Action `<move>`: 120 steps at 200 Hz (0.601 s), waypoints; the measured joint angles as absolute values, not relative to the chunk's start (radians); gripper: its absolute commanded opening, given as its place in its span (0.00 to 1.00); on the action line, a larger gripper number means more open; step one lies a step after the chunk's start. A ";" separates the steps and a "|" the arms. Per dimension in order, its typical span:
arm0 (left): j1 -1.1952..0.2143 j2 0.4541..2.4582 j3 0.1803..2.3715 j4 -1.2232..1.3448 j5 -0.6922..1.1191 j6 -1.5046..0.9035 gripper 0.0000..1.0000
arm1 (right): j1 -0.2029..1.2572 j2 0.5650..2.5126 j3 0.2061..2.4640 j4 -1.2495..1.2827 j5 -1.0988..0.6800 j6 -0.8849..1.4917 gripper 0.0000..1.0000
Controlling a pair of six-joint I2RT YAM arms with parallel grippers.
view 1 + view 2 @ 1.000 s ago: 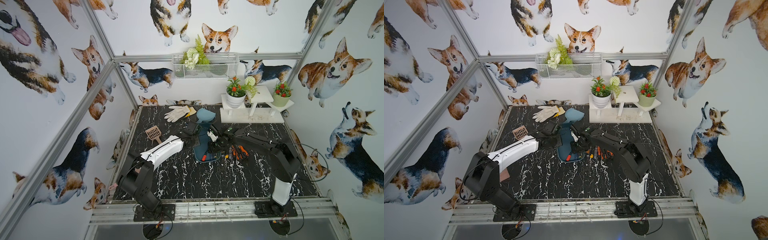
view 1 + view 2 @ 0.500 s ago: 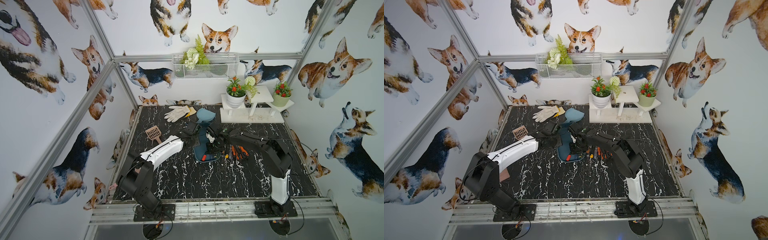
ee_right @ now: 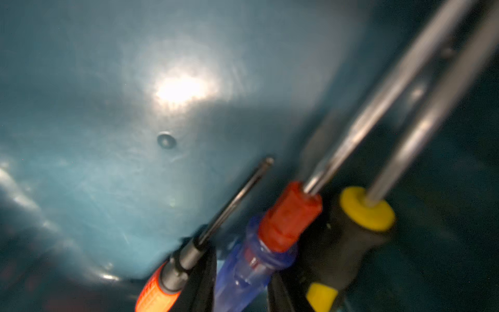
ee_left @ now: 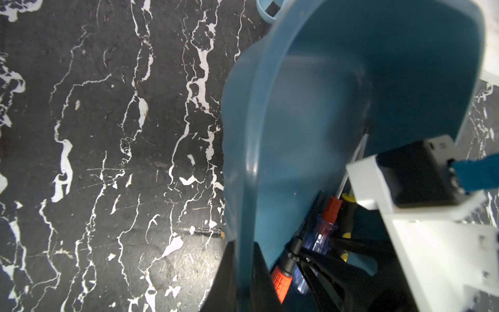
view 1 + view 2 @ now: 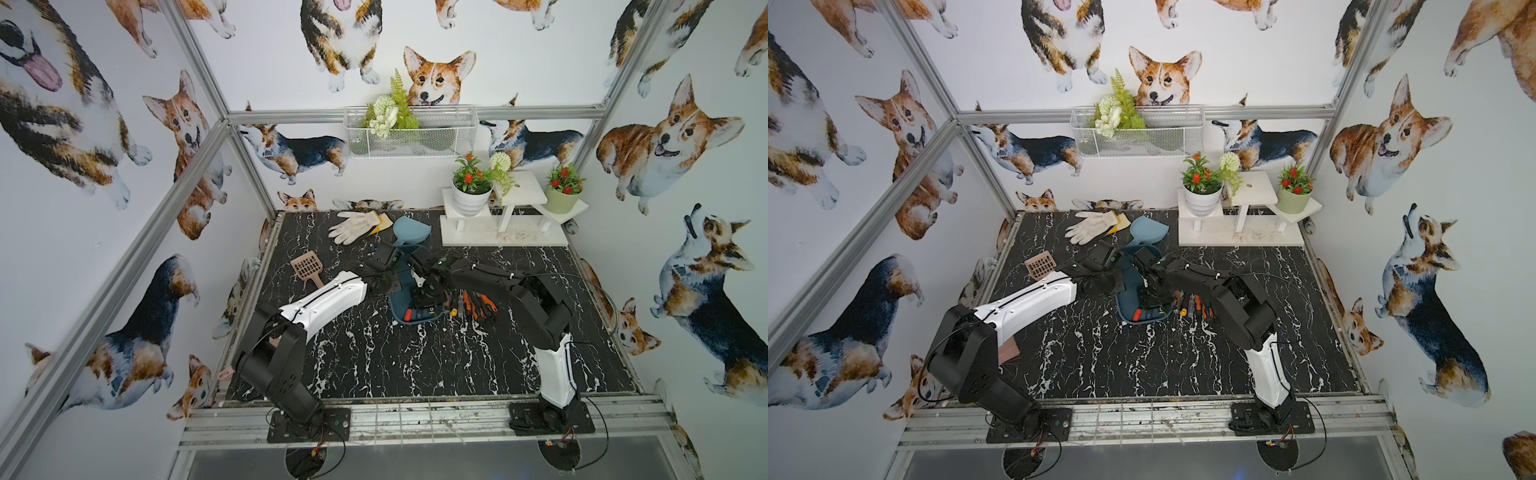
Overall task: Take out the screwdriver from the storage box
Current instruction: Pick up the screwdriver from the storage box.
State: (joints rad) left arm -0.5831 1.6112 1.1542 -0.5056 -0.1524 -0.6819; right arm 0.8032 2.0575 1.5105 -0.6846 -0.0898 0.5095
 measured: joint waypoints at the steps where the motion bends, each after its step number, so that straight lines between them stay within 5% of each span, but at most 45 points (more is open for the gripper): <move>1: -0.583 1.611 1.154 -0.506 -0.152 -0.682 0.00 | 0.803 2.058 1.511 -0.685 -0.090 0.510 0.33; 120: -0.568 1.621 1.148 -0.494 -0.151 -0.685 0.00 | 0.802 1.979 1.449 -0.645 -0.058 0.514 0.03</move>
